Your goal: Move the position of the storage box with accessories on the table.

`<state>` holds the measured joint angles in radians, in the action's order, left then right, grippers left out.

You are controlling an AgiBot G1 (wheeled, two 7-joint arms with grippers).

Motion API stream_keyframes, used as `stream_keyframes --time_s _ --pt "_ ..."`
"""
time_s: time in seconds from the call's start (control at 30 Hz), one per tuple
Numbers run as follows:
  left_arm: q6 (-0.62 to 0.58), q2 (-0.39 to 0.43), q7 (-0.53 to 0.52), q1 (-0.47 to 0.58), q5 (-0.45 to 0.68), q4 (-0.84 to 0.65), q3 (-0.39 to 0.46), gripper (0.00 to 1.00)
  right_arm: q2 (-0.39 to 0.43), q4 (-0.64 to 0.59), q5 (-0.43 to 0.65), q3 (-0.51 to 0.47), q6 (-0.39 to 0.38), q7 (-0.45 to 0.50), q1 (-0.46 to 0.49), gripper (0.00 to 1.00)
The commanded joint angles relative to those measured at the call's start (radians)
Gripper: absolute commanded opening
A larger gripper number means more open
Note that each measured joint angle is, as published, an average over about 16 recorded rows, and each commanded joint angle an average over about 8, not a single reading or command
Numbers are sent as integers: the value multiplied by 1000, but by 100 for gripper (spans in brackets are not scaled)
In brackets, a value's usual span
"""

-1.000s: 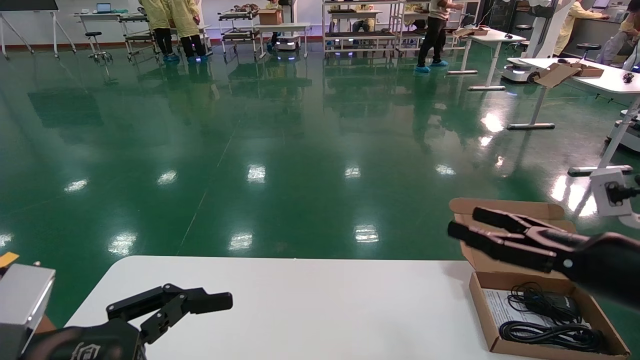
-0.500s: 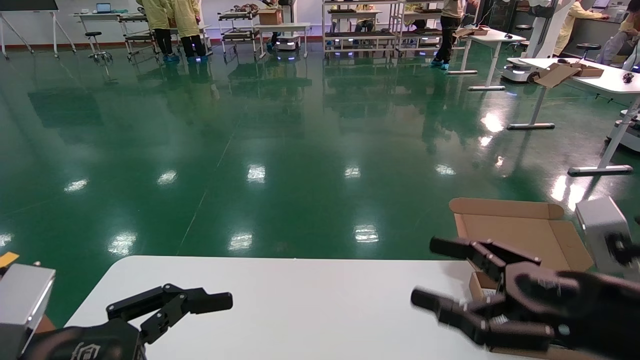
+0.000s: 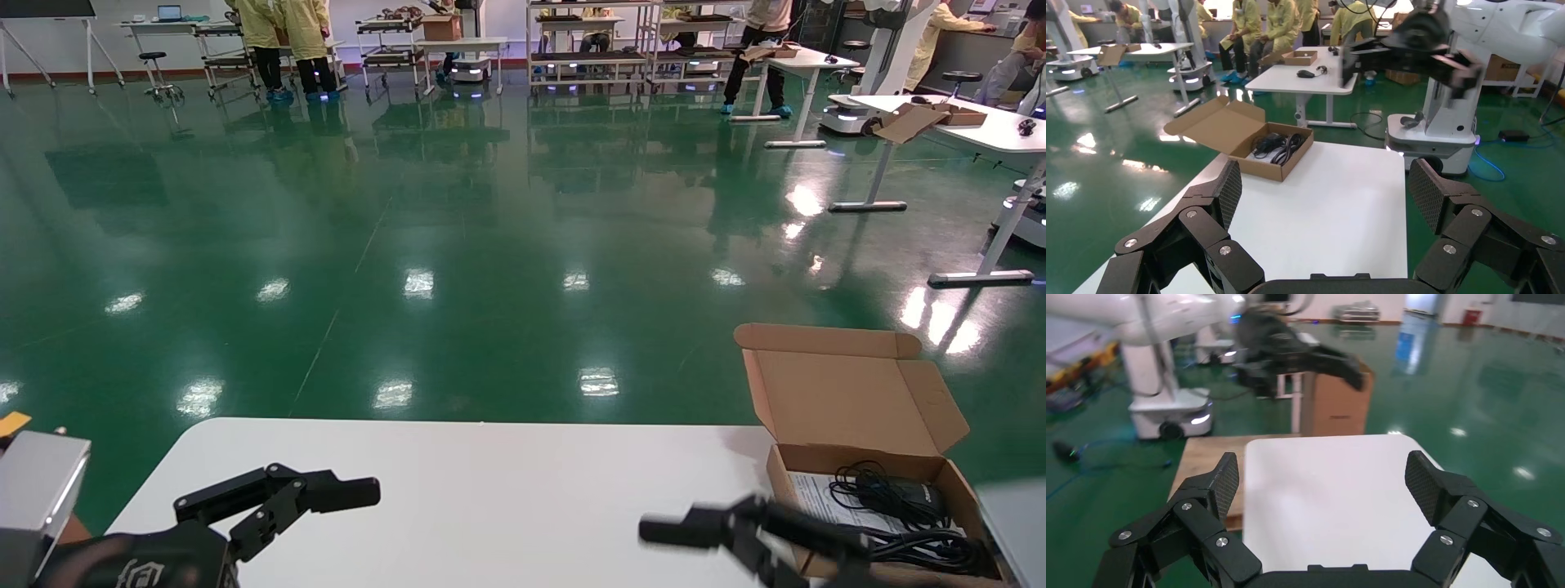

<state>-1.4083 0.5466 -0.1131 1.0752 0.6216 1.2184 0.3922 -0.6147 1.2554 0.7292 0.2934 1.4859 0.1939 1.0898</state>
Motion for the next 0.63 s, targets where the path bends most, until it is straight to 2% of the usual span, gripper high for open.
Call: stream_keyframes --time_s 0.03,0.17,0.63 --pt "0 0 0 0 0 0 0 100 4 40 1 -19 14 -8 -21 100" --pt "0 0 0 0 0 0 0 100 8 66 2 -32 25 -12 -35 100" --pt "0 0 0 0 0 0 0 100 6 41 2 -20 15 -8 -23 100"
